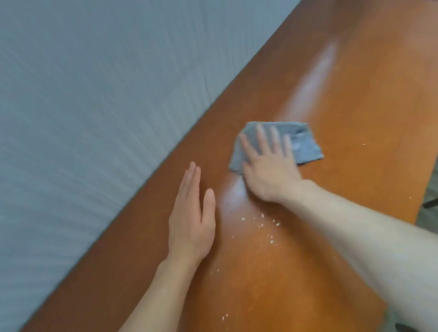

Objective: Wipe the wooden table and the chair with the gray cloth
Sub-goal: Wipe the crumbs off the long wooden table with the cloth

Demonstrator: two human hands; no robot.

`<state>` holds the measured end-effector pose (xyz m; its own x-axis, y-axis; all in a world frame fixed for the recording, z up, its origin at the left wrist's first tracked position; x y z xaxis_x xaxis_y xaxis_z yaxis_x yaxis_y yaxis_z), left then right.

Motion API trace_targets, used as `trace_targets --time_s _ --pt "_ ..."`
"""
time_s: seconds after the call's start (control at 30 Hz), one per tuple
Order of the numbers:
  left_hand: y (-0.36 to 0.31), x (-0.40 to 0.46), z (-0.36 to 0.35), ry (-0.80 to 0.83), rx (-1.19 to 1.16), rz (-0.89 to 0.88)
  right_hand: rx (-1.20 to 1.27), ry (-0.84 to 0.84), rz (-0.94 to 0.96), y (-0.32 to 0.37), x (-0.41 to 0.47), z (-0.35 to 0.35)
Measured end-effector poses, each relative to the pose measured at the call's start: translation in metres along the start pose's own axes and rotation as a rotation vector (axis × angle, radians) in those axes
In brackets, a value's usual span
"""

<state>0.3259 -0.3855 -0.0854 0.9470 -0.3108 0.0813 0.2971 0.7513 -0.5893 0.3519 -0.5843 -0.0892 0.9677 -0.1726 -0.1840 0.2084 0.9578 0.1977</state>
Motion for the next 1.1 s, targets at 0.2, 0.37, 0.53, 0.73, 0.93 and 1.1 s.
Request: trace_targets --time_s 0.2,0.37,0.53,0.73,0.93,1.1 --pt "0.009 0.001 0.005 -0.038 -0.19 0.046 -0.052 0.061 0.357 0.095 -0.075 -0.033" --pt "0.009 0.0 0.003 -0.014 -0.058 0.021 -0.053 -0.004 0.171 0.008 -0.074 -0.017" --pt "0.008 0.0 0.003 0.069 -0.024 -0.03 0.02 0.036 -0.246 -0.069 -0.047 0.005" --pt "-0.006 -0.039 0.011 0.107 0.072 -0.055 -0.015 -0.002 0.074 0.056 -0.127 -0.033" --pt "0.013 -0.112 0.028 0.032 0.326 0.153 -0.045 0.03 0.243 0.024 -0.147 -0.033" --pt "0.016 -0.125 0.03 0.026 0.29 0.12 -0.053 -0.052 -0.105 -0.106 -0.129 -0.009"
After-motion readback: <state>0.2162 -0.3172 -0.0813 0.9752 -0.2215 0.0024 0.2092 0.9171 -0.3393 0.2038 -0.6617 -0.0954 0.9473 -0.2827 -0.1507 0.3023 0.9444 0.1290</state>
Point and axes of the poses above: each hand's wrist, its own x-axis towards the middle knuckle, its own z-axis out of the back of the hand, y = z × x, the point moved 3 cm from there along x, towards the middle knuckle, and after that the axes turned 3 degrees about x, right-handed, at the moved point
